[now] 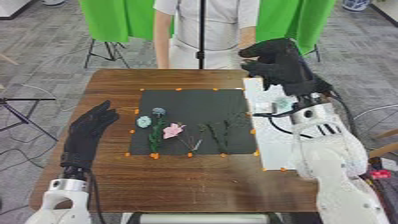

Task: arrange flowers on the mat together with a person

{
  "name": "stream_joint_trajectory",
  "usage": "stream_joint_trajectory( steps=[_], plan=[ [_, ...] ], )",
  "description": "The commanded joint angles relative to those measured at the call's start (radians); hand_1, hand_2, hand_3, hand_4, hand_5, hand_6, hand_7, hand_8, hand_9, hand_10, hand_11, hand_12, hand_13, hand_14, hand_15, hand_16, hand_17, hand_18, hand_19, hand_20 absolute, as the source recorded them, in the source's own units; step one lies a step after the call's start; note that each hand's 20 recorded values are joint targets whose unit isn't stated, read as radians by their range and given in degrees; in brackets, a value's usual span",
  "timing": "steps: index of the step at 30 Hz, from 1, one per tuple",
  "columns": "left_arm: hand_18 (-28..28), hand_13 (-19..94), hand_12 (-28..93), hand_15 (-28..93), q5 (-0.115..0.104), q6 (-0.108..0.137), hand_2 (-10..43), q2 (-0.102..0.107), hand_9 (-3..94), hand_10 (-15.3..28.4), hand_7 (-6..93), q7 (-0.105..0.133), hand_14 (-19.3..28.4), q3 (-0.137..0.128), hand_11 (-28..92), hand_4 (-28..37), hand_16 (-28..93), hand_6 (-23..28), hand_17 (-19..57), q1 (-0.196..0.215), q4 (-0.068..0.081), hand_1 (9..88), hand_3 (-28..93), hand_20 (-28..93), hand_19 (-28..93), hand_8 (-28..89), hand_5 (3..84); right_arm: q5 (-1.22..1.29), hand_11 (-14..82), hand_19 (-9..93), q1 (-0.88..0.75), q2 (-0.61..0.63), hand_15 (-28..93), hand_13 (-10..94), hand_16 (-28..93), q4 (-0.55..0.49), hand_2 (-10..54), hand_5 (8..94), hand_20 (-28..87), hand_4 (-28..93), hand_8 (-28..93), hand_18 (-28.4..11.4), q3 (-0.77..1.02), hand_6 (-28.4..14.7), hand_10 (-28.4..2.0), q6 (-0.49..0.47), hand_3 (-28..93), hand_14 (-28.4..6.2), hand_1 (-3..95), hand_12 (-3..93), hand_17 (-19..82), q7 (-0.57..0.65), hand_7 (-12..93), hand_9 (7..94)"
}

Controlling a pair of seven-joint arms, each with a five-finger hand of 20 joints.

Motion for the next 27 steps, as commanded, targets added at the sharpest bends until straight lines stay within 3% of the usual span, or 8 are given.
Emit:
stream_joint_trajectory(
  steps=[1,2,4,5,7,9,15,27],
  plan=[
    [12.1,36,15,10,0.034,-0.013,-2.7,-0.026,44.0,12.6,12.4,0.015,16.8,0.009,15,-19.3,6,2.4,6.7,0.025,-0.026,24.1,66,19,3,-6,46.6,0.585,19.7,74,-0.380,-0.257,40,72,29,-0.008,-1.4,68.6,39,-15,-10,-18.6,0.205,0.4,-15.5,-0.073,70,-13.1,24.9,20.3,39,-0.123,15,79.9],
    [12.1,36,15,10,0.040,-0.015,-2.7,-0.026,44.0,12.6,12.4,0.018,16.8,0.012,16,-19.3,6,2.5,6.7,0.026,-0.029,24.1,66,19,3,-6,46.7,0.678,16.8,62,-0.419,-0.292,35,62,26,0.002,-1.6,63.1,39,-16,-10,-17.9,0.227,-0.5,-16.4,-0.109,72,-15.1,23.1,18.8,31,-0.172,13,74.1],
    [11.9,36,15,10,0.052,-0.017,-2.6,-0.031,44.1,12.7,12.3,0.018,16.8,0.014,16,-19.3,6,2.6,6.8,0.023,-0.033,24.1,66,19,3,-6,46.8,0.767,11.2,43,-0.480,-0.302,22,51,25,-0.003,-2.3,54.2,36,-16,-9,-16.2,0.235,-1.0,-16.5,-0.104,74,-15.6,20.3,16.8,25,-0.213,11,63.9],
    [11.9,36,15,10,0.054,-0.019,-2.6,-0.035,44.1,12.6,12.4,0.022,16.8,0.013,16,-19.4,6,2.6,6.8,0.023,-0.036,24.1,66,19,3,-6,46.8,0.790,7.4,26,-0.502,-0.298,14,43,25,-0.002,-1.7,47.5,32,-16,-8,-14.9,0.236,-0.8,-16.3,-0.104,75,-15.5,17.4,15.4,21,-0.242,9,54.3],
    [11.9,36,15,10,0.053,-0.017,-2.5,-0.037,44.1,12.6,12.4,0.022,16.7,0.011,16,-19.4,6,2.6,6.7,0.028,-0.042,24.1,66,19,3,-6,46.8,0.786,5.3,12,-0.537,-0.287,10,36,23,0.002,-0.3,42.1,29,-17,-8,-13.4,0.236,-0.5,-15.9,-0.094,77,-14.7,13.8,13.6,18,-0.280,8,46.6],
    [12.2,36,15,10,0.053,-0.016,-2.5,-0.039,44.2,12.6,12.5,0.027,16.7,0.007,16,-19.4,6,2.6,6.5,0.035,-0.048,24.0,66,19,3,-6,46.9,0.789,4.3,6,-0.554,-0.285,8,32,20,0.004,0.1,39.1,28,-17,-8,-12.4,0.244,0.0,-15.2,-0.113,79,-13.8,11.2,12.4,17,-0.305,8,42.4],
    [12.6,36,15,10,0.050,-0.017,-2.3,-0.044,44.3,12.6,12.7,0.024,16.7,0.012,16,-19.5,6,2.3,6.2,0.036,-0.050,23.8,66,19,4,-6,46.9,0.779,4.2,3,-0.550,-0.304,6,30,17,0.008,0.6,37.3,27,-18,-9,-11.0,0.261,0.2,-14.7,-0.146,82,-12.5,7.7,11.5,16,-0.343,8,41.1],
    [13.0,36,15,10,0.045,-0.025,-1.7,-0.046,44.1,12.6,12.6,0.017,16.9,0.020,16,-19.6,6,2.5,5.7,0.022,-0.045,23.5,66,19,4,-6,46.9,0.741,4.2,3,-0.551,-0.313,7,29,15,0.018,-5.0,35.9,26,-17,-9,-10.6,0.289,0.0,-14.7,-0.155,82,-12.1,9.9,11.7,16,-0.366,9,40.1]
  ],
)
